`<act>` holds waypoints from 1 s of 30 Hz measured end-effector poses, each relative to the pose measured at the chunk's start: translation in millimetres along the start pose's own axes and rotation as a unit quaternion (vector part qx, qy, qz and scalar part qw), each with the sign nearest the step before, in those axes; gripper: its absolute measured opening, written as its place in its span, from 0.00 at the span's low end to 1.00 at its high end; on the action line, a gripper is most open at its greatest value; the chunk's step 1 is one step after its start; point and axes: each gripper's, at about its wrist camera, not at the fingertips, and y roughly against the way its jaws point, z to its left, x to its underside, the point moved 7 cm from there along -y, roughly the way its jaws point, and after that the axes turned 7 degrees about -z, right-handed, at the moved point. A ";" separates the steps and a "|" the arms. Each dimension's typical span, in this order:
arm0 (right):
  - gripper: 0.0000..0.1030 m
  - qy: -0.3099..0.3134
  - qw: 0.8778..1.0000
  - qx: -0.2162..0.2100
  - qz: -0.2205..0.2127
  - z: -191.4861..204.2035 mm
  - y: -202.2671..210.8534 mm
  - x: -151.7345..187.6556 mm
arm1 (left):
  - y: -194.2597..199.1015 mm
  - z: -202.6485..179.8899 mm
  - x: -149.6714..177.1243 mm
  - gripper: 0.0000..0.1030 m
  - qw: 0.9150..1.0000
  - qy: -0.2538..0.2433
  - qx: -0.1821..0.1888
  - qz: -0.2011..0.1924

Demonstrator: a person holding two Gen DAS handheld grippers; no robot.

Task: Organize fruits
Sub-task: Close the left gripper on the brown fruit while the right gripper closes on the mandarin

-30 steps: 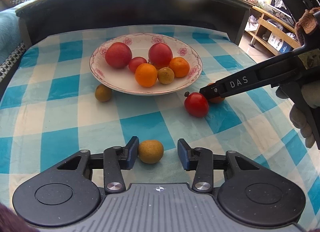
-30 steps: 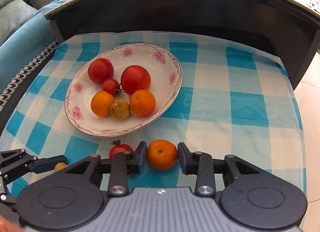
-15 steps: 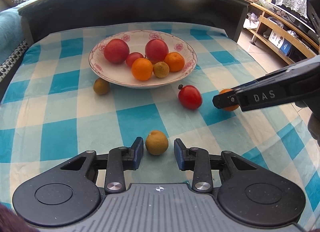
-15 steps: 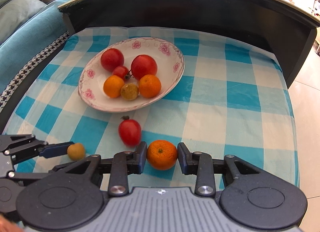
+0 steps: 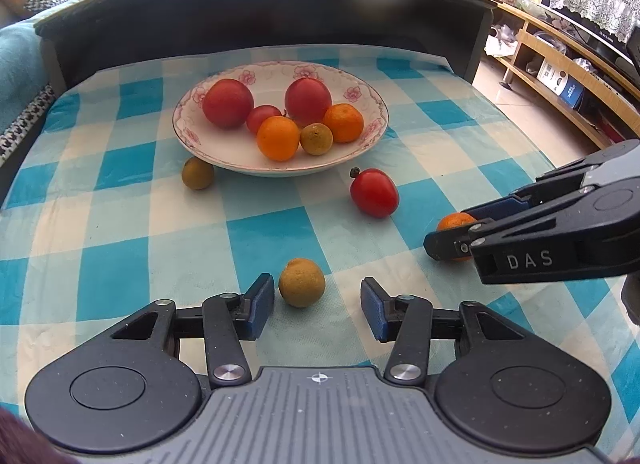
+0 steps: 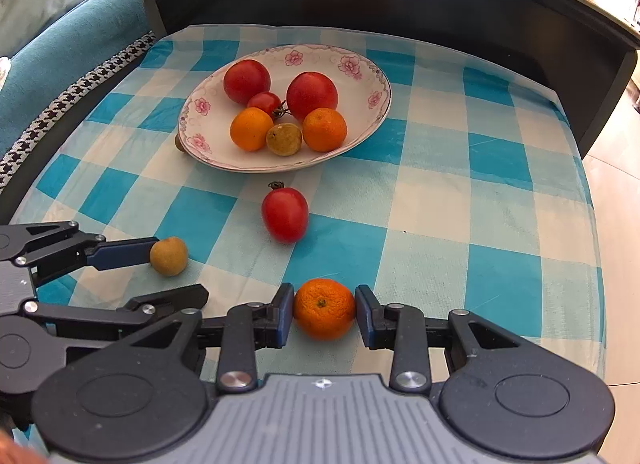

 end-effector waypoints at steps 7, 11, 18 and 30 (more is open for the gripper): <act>0.34 0.002 1.000 0.000 0.003 -0.2 -0.9 -1.4 | -2.0 -2.4 -1.2 0.44 1.000 -0.008 -0.007 0.002; 0.34 0.020 1.000 0.008 0.000 3.4 -0.9 -0.6 | -1.3 -4.7 -1.2 0.40 1.000 -0.013 -0.006 0.007; 0.33 0.020 1.000 0.006 0.003 8.7 2.8 3.9 | 3.1 -10.4 -1.8 0.38 1.000 -0.021 -0.003 0.009; 0.33 0.011 1.000 0.004 -0.007 13.9 13.0 3.4 | 8.9 -17.1 -3.3 0.34 1.000 -0.029 -0.003 0.008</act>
